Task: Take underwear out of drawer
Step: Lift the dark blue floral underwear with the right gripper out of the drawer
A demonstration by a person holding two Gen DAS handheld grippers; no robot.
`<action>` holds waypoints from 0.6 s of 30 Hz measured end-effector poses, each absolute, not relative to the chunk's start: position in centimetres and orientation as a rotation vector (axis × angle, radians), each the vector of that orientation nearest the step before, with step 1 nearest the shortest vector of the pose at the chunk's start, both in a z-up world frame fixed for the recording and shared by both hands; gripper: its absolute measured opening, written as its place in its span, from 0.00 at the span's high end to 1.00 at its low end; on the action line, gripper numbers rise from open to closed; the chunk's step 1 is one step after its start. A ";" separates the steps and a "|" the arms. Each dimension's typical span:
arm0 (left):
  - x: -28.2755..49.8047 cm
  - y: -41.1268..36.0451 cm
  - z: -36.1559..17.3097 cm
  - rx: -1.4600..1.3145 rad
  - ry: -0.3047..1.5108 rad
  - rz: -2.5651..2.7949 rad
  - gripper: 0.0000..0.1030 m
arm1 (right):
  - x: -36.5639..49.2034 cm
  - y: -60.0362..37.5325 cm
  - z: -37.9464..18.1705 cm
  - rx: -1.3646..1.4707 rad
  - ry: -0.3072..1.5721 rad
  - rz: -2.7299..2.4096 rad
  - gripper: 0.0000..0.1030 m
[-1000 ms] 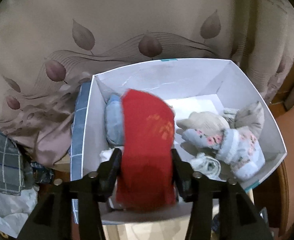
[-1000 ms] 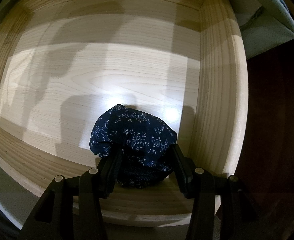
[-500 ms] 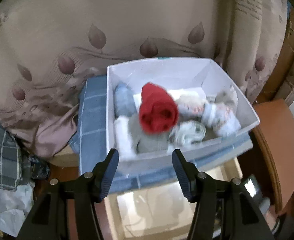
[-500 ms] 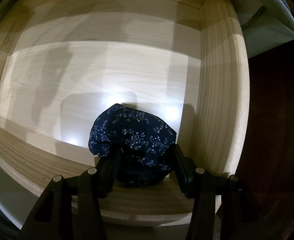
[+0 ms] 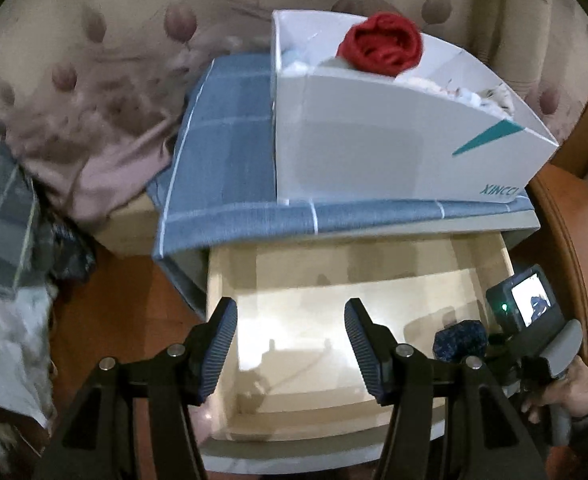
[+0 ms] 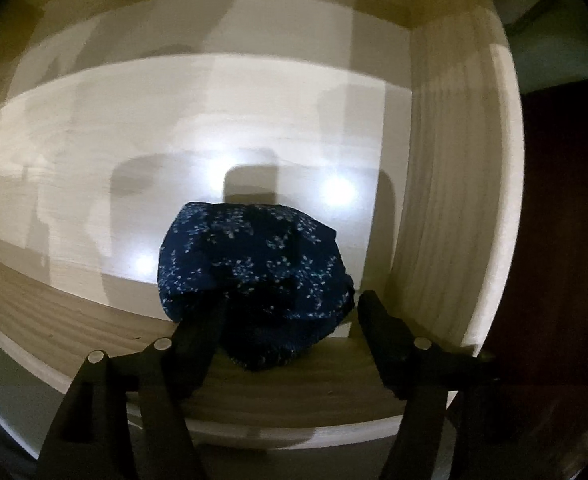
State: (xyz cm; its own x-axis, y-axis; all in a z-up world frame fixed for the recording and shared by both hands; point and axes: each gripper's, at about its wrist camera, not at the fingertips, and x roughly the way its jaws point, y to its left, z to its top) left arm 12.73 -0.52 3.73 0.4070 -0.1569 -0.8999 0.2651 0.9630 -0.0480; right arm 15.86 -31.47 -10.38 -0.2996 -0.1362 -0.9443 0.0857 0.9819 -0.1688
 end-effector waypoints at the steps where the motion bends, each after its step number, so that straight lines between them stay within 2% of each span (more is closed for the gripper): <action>1: 12.5 -0.4 3.3 0.097 1.123 -0.258 0.45 | 16.1 -31.4 -10.5 -0.036 1.875 -0.217 0.35; 6: 11.5 -0.9 0.7 0.048 1.155 -0.235 0.45 | 17.0 -30.9 -11.4 -0.055 1.944 -0.222 0.24; 16: 9.8 -3.0 -2.9 0.123 1.185 -0.217 0.45 | 18.9 -30.2 -11.7 -0.083 1.965 -0.192 0.23; 18: 9.5 -3.2 -2.8 0.132 1.179 -0.215 0.45 | 19.0 -29.9 -11.7 -0.085 1.960 -0.178 0.27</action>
State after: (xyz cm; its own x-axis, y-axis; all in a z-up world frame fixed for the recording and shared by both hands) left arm 9.51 -3.22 -2.77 0.3646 -0.0977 -0.9260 0.2357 0.9718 -0.0097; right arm 18.96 -29.87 -11.65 -0.3857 -0.1428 -0.9115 0.0240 0.9861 -0.1646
